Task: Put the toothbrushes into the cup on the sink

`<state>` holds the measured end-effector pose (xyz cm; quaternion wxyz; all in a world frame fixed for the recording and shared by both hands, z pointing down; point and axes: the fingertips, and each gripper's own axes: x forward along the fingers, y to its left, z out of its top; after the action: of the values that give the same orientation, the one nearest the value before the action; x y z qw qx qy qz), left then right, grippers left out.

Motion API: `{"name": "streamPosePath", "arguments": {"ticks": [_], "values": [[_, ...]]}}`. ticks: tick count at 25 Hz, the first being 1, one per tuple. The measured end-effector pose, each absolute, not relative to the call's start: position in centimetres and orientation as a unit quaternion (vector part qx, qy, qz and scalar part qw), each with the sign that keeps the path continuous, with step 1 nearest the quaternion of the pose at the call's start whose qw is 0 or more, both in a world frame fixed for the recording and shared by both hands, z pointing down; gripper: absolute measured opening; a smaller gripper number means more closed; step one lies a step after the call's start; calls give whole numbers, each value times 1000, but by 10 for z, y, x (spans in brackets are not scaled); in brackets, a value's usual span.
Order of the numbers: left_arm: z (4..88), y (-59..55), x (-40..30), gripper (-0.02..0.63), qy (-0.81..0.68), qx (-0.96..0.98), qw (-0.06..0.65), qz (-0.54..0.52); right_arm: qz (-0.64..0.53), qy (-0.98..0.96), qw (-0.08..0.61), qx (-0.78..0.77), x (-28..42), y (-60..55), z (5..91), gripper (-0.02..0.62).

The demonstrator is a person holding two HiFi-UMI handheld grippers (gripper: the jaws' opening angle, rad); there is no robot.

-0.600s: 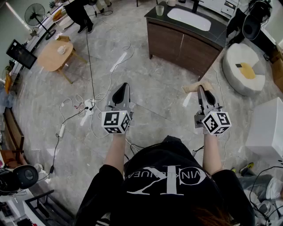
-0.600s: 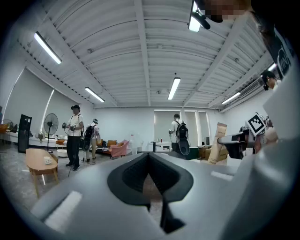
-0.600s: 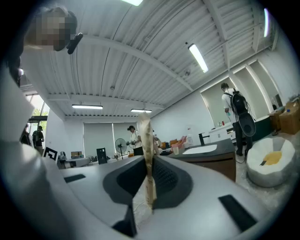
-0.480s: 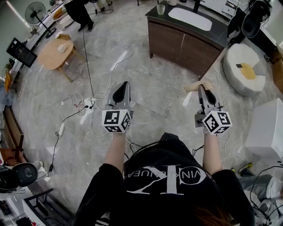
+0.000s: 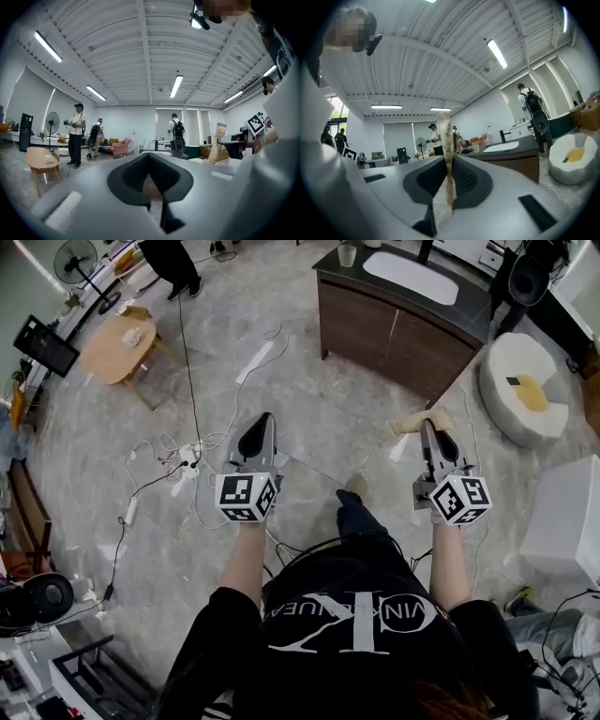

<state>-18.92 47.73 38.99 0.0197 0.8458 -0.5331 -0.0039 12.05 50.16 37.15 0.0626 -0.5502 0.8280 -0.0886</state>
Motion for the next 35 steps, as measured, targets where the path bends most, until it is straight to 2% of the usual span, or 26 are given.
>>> {"name": "streamPosePath", "arguments": {"ticks": [35], "values": [[412,198,-102,12,-557,829,41,23,-124,853,45,-504,190,197,395,43]]}}
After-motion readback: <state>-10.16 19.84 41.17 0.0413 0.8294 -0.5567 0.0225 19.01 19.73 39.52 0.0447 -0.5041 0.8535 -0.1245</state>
